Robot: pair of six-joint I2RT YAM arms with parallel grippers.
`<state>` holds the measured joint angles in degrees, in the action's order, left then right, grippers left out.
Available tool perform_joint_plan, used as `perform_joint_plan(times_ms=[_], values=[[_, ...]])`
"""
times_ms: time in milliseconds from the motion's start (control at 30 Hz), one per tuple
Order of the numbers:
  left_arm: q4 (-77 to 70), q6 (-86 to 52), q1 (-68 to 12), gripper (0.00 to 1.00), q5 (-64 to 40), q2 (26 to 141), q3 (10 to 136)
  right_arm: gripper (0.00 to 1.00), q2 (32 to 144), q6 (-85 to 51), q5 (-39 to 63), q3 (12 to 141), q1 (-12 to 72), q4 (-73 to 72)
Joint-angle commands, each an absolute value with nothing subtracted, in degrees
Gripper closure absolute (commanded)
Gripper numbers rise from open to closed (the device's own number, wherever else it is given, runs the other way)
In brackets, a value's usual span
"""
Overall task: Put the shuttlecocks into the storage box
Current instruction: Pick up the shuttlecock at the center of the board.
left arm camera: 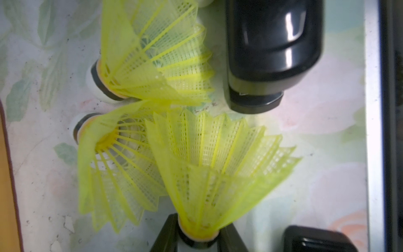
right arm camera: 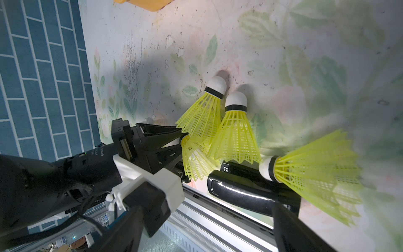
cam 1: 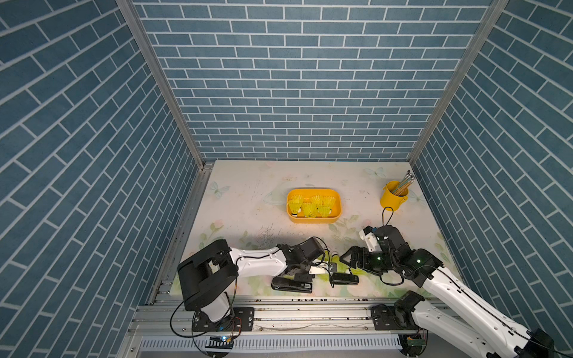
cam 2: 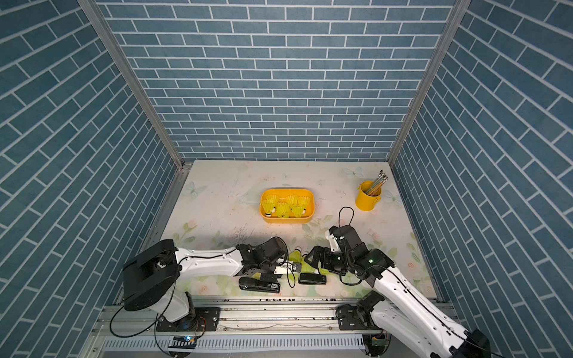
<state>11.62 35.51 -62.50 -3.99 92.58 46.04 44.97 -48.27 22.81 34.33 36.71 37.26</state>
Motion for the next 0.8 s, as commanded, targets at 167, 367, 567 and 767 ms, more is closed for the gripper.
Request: perform_joint_plan(times_ms=[167, 367, 567, 767], values=[[12.28, 34.91, -62.86, 0.80, -2.59, 89.73, 45.60, 0.06, 44.87, -49.57, 23.29, 34.57, 36.20, 35.96], [13.83, 33.04, -62.83, 0.81, -2.51, 83.82, 45.62, 0.06, 47.77, -47.07, 21.01, 39.63, 35.84, 36.67], [12.64, 29.38, -61.78, 0.82, -3.97, 78.65, 46.16, 0.06, 52.28, -42.26, 15.66, 50.00, 33.86, 39.48], [11.50, 25.48, -57.56, 0.83, -7.08, 76.14, 48.43, 0.06, 57.49, -37.35, 13.27, 60.64, 28.68, 40.64]])
